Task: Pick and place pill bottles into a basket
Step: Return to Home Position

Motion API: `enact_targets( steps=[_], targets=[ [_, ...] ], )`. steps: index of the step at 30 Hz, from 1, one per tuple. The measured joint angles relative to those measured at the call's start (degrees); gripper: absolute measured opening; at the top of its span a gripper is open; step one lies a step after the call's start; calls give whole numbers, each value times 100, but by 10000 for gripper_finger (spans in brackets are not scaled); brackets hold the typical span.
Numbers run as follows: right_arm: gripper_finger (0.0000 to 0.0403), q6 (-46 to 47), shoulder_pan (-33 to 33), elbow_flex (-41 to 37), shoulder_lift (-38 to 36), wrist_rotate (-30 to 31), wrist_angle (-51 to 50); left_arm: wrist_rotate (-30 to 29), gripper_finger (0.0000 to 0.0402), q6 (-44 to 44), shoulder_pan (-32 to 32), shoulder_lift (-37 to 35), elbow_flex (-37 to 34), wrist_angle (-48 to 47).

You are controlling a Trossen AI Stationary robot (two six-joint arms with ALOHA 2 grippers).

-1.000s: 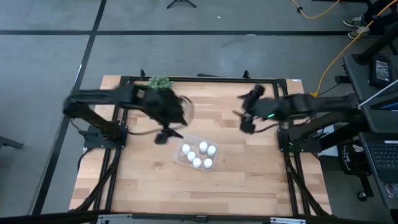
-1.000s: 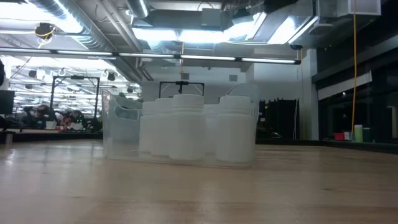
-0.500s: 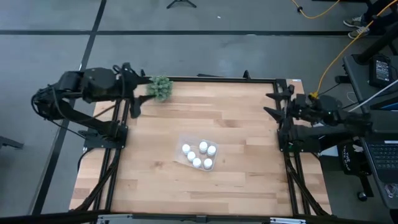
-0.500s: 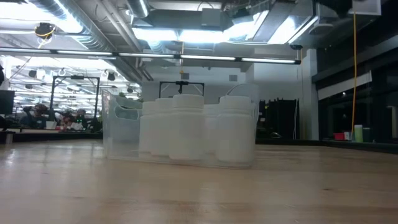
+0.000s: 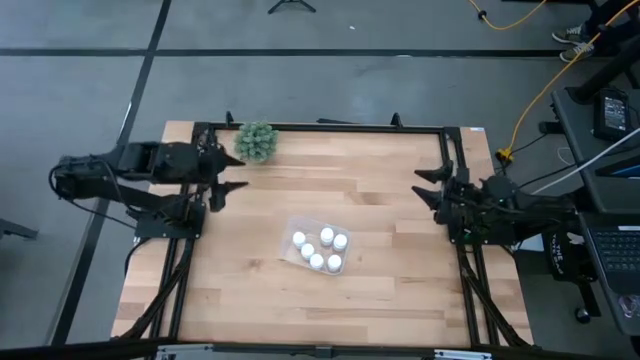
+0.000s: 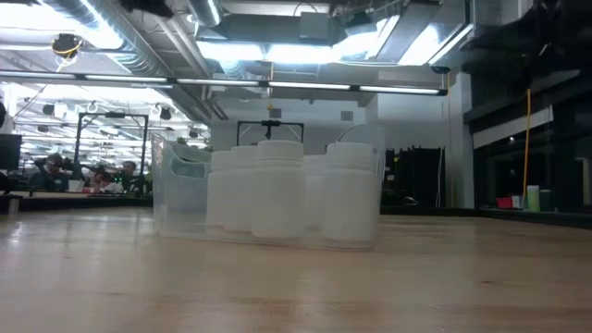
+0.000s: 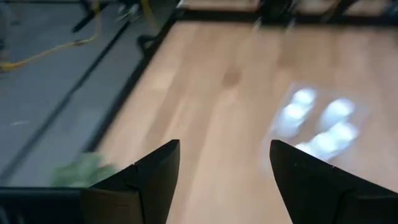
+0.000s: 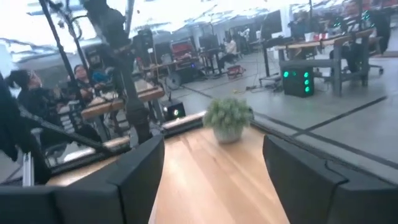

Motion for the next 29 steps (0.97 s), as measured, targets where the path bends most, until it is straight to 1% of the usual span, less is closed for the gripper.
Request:
enact_targets(
  steps=[3, 6, 11, 13, 17, 20, 23, 25, 29],
  targets=[
    [265, 32, 0, -235, -39, -52, 150, 507, 242, -268, 101, -750, -1030, 993],
    [263, 188, 0, -356, -84, -52, 149, 827, 242, -601, 208, -1583, -1975, 1474],
    [262, 168, 0, -432, -120, -52, 252, 1781, 242, -1199, 296, -3039, -3434, 2596],
    [262, 133, 0, -432, -120, -52, 250, 1999, 242, -1440, 294, -3490, -3974, 3028],
    [262, -60, 0, -397, -120, -52, 246, 2053, 242, -1684, 292, -4017, -4862, 3541],
    [262, -249, 0, -397, -118, -22, 113, 2032, 242, -1812, 292, -4207, -5440, 3919],
    [262, -298, 0, -397, -115, -15, -55, 2022, 242, -1859, 290, -4311, -5857, 4236],
    [262, -355, 0, -397, -115, -9, -136, 1943, 242, -1635, 293, -4289, -5892, 4393],
    [262, -257, 0, -399, -111, -7, -148, 1424, 242, -1224, 296, -4195, -5909, 4408]
  ],
)
